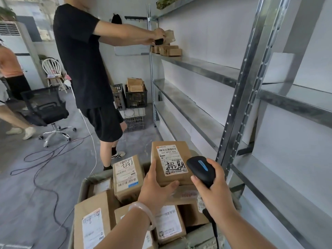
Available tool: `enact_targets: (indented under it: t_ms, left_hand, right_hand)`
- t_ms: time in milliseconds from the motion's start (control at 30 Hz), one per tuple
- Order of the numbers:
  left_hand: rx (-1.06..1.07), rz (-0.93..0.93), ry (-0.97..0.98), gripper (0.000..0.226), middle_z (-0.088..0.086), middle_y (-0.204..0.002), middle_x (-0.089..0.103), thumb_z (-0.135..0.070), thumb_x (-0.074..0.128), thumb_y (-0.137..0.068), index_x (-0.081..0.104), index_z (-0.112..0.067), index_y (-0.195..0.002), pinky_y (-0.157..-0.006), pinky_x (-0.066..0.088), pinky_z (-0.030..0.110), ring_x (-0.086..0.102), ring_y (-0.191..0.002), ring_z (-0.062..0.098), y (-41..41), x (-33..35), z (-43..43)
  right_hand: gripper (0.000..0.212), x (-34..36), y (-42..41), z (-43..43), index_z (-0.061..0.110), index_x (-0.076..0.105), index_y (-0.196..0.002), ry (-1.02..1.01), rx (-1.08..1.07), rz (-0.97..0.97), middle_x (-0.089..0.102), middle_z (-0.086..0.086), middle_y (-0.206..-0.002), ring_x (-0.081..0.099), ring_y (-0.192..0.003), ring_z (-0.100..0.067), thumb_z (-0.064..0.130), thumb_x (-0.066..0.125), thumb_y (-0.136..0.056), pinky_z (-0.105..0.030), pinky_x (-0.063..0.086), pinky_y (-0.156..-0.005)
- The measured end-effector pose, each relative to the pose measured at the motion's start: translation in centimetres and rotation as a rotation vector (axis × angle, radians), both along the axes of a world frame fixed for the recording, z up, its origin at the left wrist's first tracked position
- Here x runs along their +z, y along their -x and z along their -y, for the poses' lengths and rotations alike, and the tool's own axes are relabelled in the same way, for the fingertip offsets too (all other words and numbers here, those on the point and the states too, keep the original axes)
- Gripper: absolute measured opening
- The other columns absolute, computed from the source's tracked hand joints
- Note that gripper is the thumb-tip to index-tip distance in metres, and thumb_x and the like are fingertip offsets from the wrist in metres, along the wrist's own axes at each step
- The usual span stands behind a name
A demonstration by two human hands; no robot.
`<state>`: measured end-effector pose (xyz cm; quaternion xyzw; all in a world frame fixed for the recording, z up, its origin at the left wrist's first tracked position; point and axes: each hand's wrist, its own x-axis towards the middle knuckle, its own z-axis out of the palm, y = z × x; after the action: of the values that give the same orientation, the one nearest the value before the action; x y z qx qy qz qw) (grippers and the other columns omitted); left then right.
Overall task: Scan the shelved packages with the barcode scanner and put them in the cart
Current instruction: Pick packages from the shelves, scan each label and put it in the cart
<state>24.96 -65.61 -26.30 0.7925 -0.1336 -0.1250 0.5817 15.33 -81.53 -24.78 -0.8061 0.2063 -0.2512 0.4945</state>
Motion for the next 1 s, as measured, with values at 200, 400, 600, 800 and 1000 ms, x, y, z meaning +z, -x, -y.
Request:
enact_targets:
  t_ms: [200, 400, 600, 800, 1000]
  left_hand:
    - [0.004, -0.05, -0.004, 0.101, -0.016, -0.124, 0.06, -0.03, 0.083, -0.077, 0.018, -0.033, -0.154, -0.09, 0.049, 0.016, 0.059, -0.111, 0.0, -1.4, -1.1, 0.1]
    - [0.036, -0.062, -0.088, 0.11, -0.007, -0.139, 0.046, -0.05, 0.079, -0.073, 0.01, -0.034, -0.156, -0.109, 0.044, 0.037, 0.051, -0.123, 0.012, -1.9, -0.7, 0.1]
    - [0.05, -0.032, -0.135, 0.104, -0.005, -0.142, 0.043, -0.05, 0.076, -0.078, 0.011, -0.03, -0.156, -0.105, 0.042, 0.026, 0.048, -0.12, 0.008, -2.0, -0.3, 0.0]
    - [0.032, -0.008, -0.264, 0.104, -0.002, -0.144, 0.032, -0.058, 0.071, -0.079, 0.003, -0.039, -0.155, -0.11, 0.038, 0.031, 0.041, -0.129, 0.017, -1.8, 0.2, -0.3]
    - [0.016, -0.026, -0.341, 0.111, -0.006, -0.148, 0.026, -0.072, 0.067, -0.073, -0.008, -0.048, -0.152, -0.114, 0.037, 0.045, 0.036, -0.136, 0.021, -1.8, -0.2, 0.2]
  right_hand:
    - [0.067, -0.7, -1.4, 0.2, 0.039, 0.036, -0.137, 0.016, 0.008, -0.023, 0.05, 0.02, -0.116, 0.057, -0.104, -0.004, 0.039, 0.074, -0.081, -0.024, 0.052, -0.087]
    - [0.066, -0.3, -2.6, 0.4, 0.044, 0.034, -0.135, 0.0, 0.031, -0.011, 0.05, 0.026, -0.113, 0.057, -0.096, 0.005, 0.04, 0.073, -0.082, -0.017, 0.048, -0.081]
    - [0.063, -0.2, -2.9, 0.2, 0.049, 0.035, -0.129, -0.022, 0.036, 0.028, 0.049, 0.036, -0.108, 0.053, -0.096, 0.021, 0.038, 0.075, -0.081, -0.01, 0.045, -0.076]
    - [0.065, -1.0, -2.9, 0.3, 0.048, 0.033, -0.129, -0.018, 0.067, 0.001, 0.048, 0.033, -0.11, 0.053, -0.099, 0.015, 0.035, 0.075, -0.082, -0.013, 0.047, -0.083]
    - [0.068, -1.9, -2.7, 0.9, 0.048, 0.031, -0.131, -0.01, 0.067, -0.029, 0.044, 0.035, -0.11, 0.052, -0.098, 0.013, 0.034, 0.076, -0.081, -0.014, 0.046, -0.085]
